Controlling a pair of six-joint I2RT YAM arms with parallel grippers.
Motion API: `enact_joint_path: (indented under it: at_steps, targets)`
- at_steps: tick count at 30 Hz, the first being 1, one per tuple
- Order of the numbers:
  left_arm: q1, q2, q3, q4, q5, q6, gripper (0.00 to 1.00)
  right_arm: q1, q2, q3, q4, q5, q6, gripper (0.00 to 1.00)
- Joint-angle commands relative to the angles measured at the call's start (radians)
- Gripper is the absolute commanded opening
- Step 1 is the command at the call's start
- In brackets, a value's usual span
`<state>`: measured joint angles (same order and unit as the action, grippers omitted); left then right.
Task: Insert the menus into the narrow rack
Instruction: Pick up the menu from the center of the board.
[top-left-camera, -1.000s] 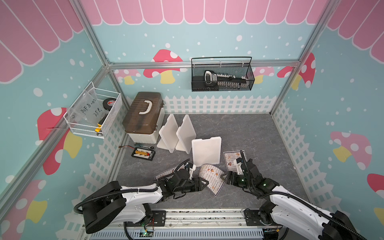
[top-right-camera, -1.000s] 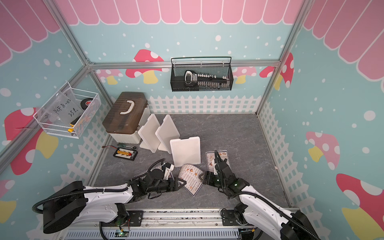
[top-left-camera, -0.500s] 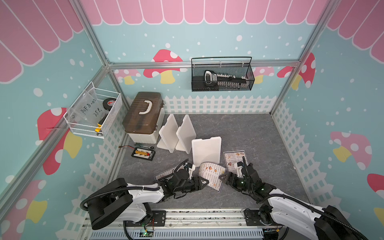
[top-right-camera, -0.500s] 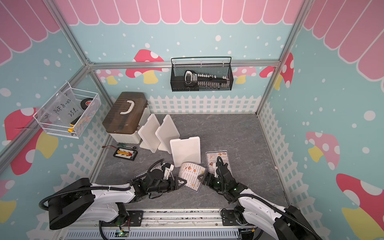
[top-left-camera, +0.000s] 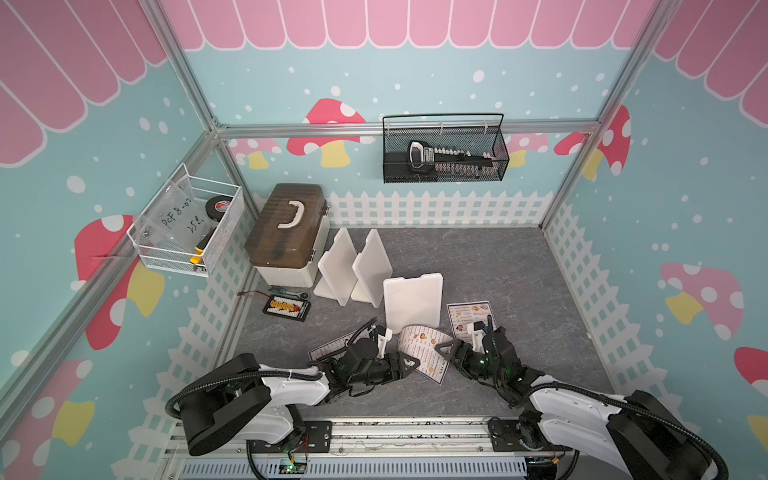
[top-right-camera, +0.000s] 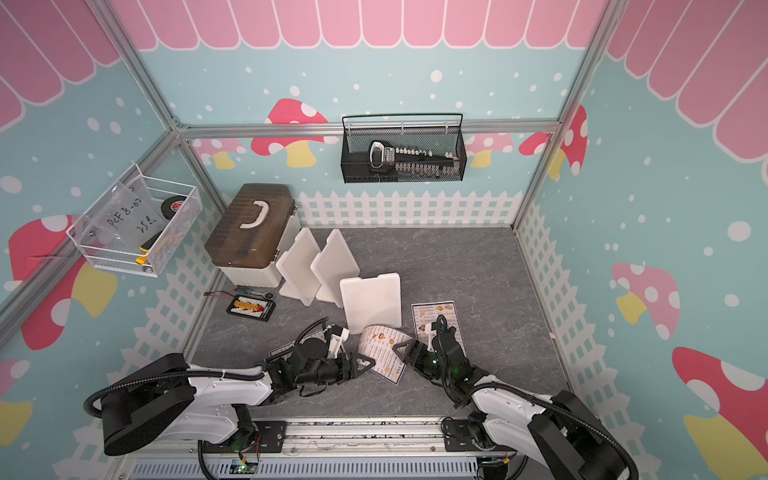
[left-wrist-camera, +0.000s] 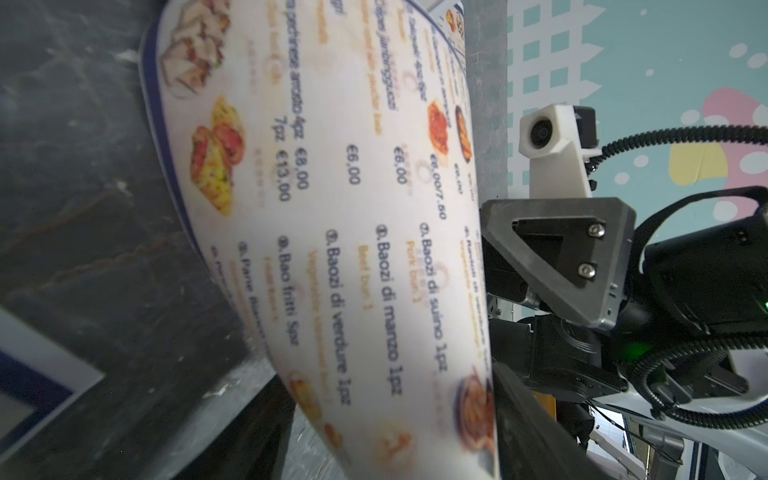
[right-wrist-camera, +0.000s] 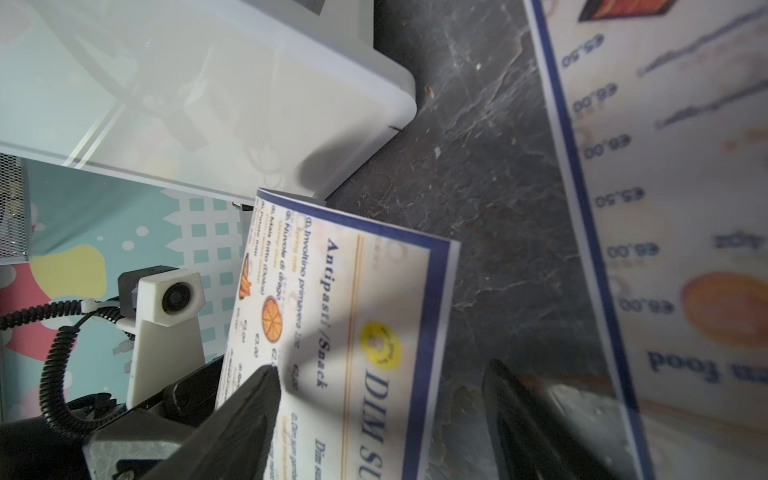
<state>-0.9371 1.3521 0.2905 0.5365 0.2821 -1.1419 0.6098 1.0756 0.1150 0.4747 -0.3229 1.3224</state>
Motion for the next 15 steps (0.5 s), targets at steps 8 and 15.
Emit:
enact_joint_path:
  at_steps: [8, 15]
  targets:
    - [0.005, 0.015, -0.01, 0.009, -0.001, -0.017, 0.72, 0.004, -0.018, -0.043, 0.235, -0.02, 0.064, 0.73]
    - [0.006, 0.024, -0.008, 0.009, -0.005, -0.019, 0.72, 0.005, -0.244, -0.068, 0.044, 0.035, 0.052, 0.67]
